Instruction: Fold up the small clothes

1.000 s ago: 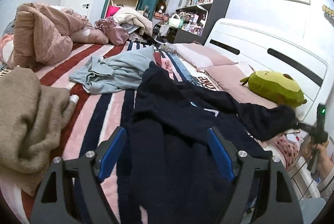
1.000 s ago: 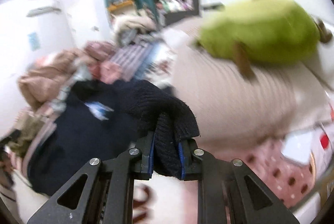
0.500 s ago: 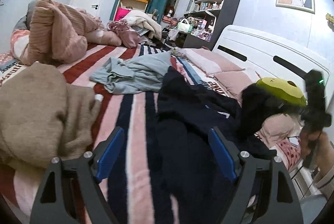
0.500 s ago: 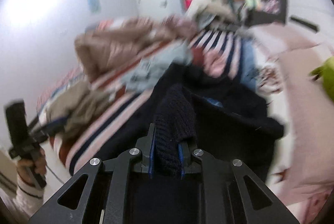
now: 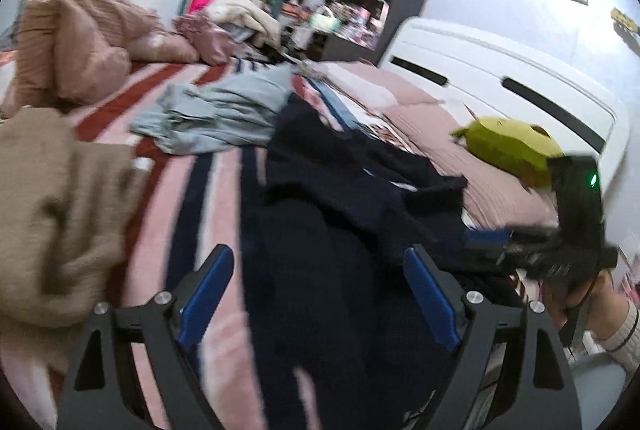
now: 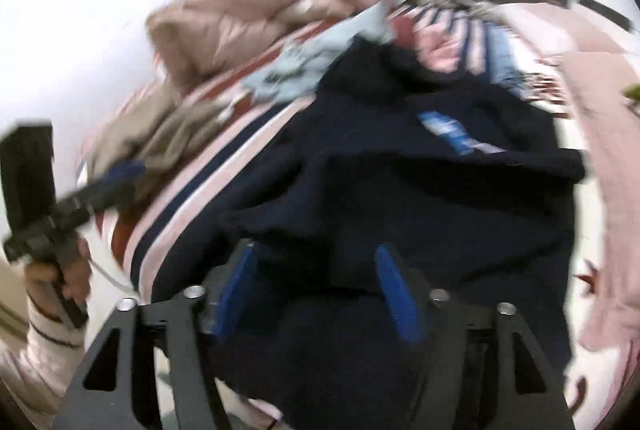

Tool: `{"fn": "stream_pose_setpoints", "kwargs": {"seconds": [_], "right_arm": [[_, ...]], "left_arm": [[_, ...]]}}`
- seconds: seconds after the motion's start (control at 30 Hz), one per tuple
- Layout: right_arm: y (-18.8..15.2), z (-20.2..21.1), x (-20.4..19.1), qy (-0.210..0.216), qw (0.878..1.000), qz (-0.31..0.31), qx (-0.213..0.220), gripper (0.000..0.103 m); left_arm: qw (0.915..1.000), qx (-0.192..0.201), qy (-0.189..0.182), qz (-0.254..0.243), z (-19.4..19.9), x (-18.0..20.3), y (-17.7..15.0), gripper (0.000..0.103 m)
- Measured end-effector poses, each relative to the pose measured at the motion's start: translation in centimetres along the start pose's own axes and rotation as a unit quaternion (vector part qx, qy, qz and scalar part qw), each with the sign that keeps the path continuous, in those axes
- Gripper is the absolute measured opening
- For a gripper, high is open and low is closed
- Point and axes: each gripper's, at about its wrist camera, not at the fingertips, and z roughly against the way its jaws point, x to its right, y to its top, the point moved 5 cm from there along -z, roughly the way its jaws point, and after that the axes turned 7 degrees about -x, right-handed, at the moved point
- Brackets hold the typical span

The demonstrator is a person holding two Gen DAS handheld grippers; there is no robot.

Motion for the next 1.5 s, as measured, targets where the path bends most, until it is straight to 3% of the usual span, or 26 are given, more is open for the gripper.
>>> {"fn": "stream_pose_setpoints", "kwargs": {"seconds": [0.07, 0.17, 0.27, 0.4, 0.47, 0.53, 0.57, 0.6, 0.63, 0.7, 0.83, 0.93, 1.1, 1.33, 1.5], "right_arm": [[0.1, 2.0, 2.8, -0.040, 0.998, -0.031, 0.031, 0.061], [-0.4, 3.6, 7.1, -0.089, 0.992, -0.081, 0.046, 0.061], [-0.9, 4.1, 10.4, -0.106, 0.987, -0.109, 0.048, 0.061], [-1.9, 3.8, 15.1, -0.118, 0.981, -0.149, 0.040, 0.061], [-2.0, 3.8, 17.1, -0.122, 0.978, -0.165, 0.041, 0.060], [-1.4, 3.5, 19.2, -0.148, 0.973, -0.175, 0.038, 0.044], [-1.1, 3.2, 19.8, -0.151, 0.972, -0.176, 0.035, 0.033], [-0.6, 2.6, 20.7, -0.149, 0.973, -0.177, 0.028, 0.025], [-0.3, 2.2, 21.2, -0.147, 0.973, -0.178, 0.025, 0.021], [0.9, 1.0, 22.7, -0.138, 0.974, -0.179, 0.016, 0.013], [2.8, -1.3, 23.4, -0.105, 0.981, -0.166, 0.002, 0.013], [4.0, -4.0, 24.0, -0.110, 0.980, -0.164, -0.039, 0.016], [7.3, -5.3, 23.3, -0.092, 0.984, -0.150, -0.009, 0.016], [11.3, -9.2, 22.4, -0.103, 0.989, -0.104, -0.030, 0.017], [12.5, -9.6, 21.2, -0.108, 0.991, -0.062, -0.039, 0.017]], "left_arm": [[0.9997, -0.011, -0.012, -0.017, -1.4, 1.6, 0.1, 0.085], [0.9982, -0.036, -0.029, -0.038, -4.2, 3.9, -0.1, 0.085], [0.9961, -0.062, -0.035, -0.051, -7.1, 5.3, -0.4, 0.085], [0.9946, -0.096, -0.003, -0.038, -10.4, 5.5, -0.6, 0.084], [0.9938, -0.105, -0.011, -0.036, -11.4, 5.8, -0.6, 0.077], [0.9926, -0.117, -0.011, -0.028, -12.2, 5.8, -0.6, 0.048], [0.9922, -0.122, -0.008, -0.026, -12.4, 5.6, -0.5, 0.039], [0.9920, -0.124, -0.003, -0.024, -12.6, 5.6, -0.4, 0.020], [0.9923, -0.122, 0.002, -0.021, -12.6, 5.4, -0.3, 0.011], [0.9945, -0.105, 0.001, 0.001, -11.8, 4.8, 0.1, 0.010], [0.9974, -0.071, 0.006, 0.011, -9.4, 4.0, 0.7, 0.009], [0.9973, -0.067, 0.025, 0.013, -8.6, 3.4, 0.6, 0.009], [0.9955, -0.073, 0.055, 0.027, -8.5, 1.6, -0.2, 0.009], [0.9936, -0.070, 0.079, 0.040, -8.1, -0.6, -0.8, 0.010], [0.9908, -0.067, 0.109, 0.044, -8.1, -1.9, -0.7, 0.010]]}}
